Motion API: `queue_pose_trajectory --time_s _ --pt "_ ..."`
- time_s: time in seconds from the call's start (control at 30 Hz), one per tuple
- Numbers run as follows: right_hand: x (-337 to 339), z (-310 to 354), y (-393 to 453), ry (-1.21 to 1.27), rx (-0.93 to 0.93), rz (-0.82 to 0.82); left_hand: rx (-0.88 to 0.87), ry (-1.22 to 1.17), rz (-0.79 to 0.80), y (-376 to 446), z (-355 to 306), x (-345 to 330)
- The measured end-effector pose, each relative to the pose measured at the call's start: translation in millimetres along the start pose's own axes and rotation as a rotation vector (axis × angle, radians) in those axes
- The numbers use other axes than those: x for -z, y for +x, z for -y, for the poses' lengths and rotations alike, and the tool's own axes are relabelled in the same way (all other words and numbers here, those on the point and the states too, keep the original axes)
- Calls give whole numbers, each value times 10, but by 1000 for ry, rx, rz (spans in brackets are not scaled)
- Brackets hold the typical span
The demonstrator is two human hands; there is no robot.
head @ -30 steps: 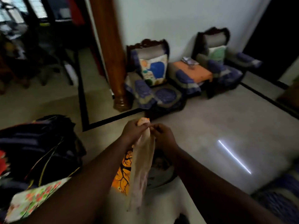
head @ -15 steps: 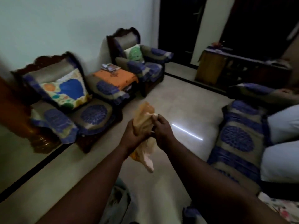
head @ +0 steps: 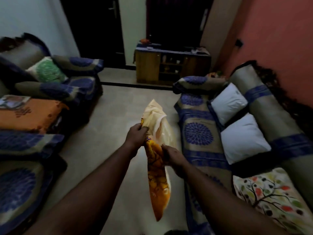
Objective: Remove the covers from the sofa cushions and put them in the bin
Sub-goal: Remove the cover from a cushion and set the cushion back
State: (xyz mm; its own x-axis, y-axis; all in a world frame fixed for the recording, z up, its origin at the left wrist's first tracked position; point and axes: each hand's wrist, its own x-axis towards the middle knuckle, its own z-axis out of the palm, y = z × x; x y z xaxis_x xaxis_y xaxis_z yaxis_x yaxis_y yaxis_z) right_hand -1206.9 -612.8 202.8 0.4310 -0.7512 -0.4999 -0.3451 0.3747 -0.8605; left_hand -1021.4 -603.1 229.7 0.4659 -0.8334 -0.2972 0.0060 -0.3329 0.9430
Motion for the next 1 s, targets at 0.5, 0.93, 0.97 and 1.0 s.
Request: queue_pose_trajectory --time_s 0.5,0.93,0.97,1.0 --pt "980 575 2021 40 69 -55 -39 85 234 2228 -803 -1149" --pt "2582 1259 3514 211 -52 -197 -298 883 723 4308 -1357 -2492" --pt "2684 1286 3601 179 -59 -197 -398 1075 789 4462 -1377 -2622" --pt "2779 1309 3690 149 -69 -211 -494 1233 831 4623 -1392 -2759"
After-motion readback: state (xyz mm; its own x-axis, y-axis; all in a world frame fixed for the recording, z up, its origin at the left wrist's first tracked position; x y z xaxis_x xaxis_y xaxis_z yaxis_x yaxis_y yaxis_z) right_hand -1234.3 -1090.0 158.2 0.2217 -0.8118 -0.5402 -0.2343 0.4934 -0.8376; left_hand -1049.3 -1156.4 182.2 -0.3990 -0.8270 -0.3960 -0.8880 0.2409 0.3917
